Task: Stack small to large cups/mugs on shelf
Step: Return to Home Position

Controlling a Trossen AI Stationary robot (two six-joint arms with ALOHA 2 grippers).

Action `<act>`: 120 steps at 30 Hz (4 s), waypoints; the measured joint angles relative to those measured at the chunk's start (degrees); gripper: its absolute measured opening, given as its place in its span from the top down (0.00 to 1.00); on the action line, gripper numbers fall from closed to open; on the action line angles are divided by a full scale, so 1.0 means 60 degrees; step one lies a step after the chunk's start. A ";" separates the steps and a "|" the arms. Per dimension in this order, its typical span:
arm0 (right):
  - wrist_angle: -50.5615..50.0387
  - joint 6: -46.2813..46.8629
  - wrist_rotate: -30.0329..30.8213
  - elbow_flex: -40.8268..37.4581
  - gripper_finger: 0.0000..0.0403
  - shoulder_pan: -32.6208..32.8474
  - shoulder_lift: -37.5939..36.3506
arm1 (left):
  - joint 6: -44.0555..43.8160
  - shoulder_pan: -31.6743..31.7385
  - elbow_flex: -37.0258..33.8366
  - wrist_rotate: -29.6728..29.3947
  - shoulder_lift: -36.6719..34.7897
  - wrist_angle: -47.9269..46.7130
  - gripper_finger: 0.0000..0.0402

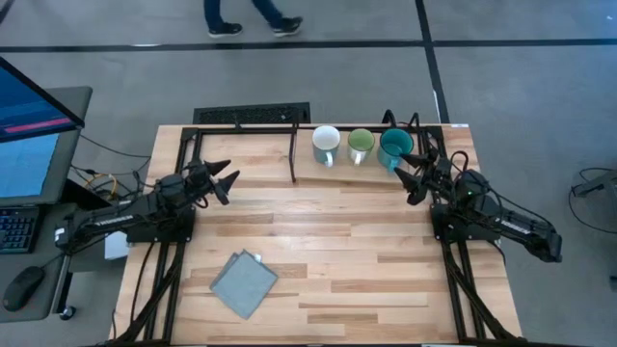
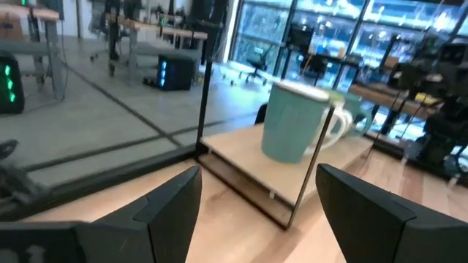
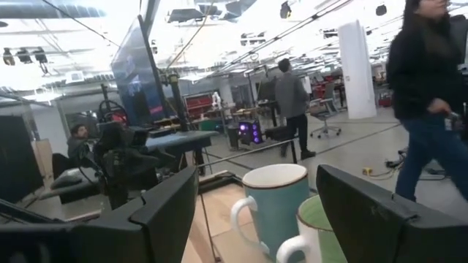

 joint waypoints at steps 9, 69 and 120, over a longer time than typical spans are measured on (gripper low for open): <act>-0.0331 -0.0575 -0.0011 0.0000 0.25 0.0000 0.0000 | 0.0602 0.0000 -0.0011 -0.0290 -0.0351 -0.0030 0.35; -0.0486 -0.1344 0.0005 -0.0015 0.25 0.0022 0.0011 | 0.0551 -0.0193 0.0095 0.0027 -0.0315 -0.0821 0.35; -0.0482 -0.1348 0.0009 -0.0015 0.25 0.0022 0.0011 | 0.0554 -0.0193 0.0095 0.0027 -0.0315 -0.0817 0.35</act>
